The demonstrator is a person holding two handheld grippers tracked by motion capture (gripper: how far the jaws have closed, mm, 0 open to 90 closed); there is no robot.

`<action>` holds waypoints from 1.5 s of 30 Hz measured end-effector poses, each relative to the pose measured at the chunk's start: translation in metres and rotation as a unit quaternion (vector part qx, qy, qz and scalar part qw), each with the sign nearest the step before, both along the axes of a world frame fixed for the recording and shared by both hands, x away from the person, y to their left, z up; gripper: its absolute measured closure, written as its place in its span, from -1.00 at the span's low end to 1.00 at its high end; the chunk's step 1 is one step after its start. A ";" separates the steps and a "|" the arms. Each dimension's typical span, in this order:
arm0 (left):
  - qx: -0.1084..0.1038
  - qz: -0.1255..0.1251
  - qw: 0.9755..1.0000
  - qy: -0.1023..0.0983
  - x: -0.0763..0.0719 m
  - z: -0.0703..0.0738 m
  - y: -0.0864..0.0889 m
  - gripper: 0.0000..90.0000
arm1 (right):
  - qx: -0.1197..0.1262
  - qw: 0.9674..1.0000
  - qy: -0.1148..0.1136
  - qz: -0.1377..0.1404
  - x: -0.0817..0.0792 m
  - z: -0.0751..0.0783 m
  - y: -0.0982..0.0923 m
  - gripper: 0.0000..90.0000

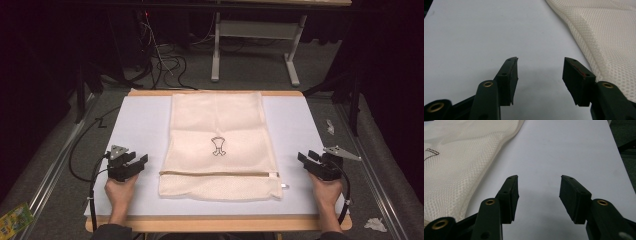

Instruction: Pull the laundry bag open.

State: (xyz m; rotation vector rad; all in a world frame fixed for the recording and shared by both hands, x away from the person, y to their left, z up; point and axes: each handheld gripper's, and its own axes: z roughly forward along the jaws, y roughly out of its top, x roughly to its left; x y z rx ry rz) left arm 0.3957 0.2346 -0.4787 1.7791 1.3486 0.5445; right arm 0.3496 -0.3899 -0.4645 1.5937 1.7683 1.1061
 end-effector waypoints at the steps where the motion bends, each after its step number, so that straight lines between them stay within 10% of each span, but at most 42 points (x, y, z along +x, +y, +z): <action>1: 0.002 0.000 1.000 0.000 0.001 -0.001 0.000 0.03 | 0.000 1.000 0.000 -0.002 0.000 0.000 0.000 0.11; 45: 0.050 -0.009 0.999 -0.011 0.000 -0.007 -0.013 -0.12 | -0.036 0.999 -0.011 -0.012 0.001 -0.011 0.009 -0.14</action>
